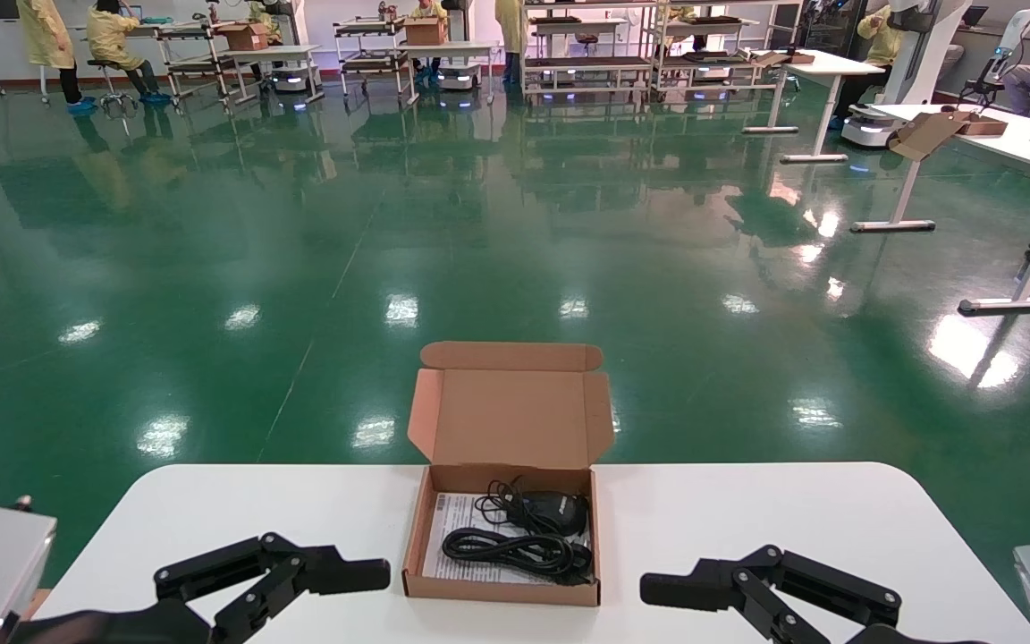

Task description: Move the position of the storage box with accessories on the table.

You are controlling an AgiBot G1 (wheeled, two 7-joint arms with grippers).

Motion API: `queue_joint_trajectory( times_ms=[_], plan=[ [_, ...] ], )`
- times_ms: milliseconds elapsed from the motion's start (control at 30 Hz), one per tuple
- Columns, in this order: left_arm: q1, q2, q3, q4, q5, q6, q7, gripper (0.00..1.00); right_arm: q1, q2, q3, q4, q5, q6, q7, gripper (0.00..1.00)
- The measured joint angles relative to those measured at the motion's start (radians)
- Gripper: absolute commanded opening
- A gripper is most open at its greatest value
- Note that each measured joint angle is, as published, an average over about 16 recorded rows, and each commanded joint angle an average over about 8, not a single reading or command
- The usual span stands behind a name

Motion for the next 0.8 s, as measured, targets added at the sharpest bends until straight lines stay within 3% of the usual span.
queue_joint_trajectory(
  times_ms=[800],
  plan=[
    [0.0, 0.0, 0.0, 0.0, 0.0, 0.0, 0.0, 1.0, 0.033, 0.004, -0.01, -0.005, -0.025, -0.018, 0.003, 1.0]
  ],
)
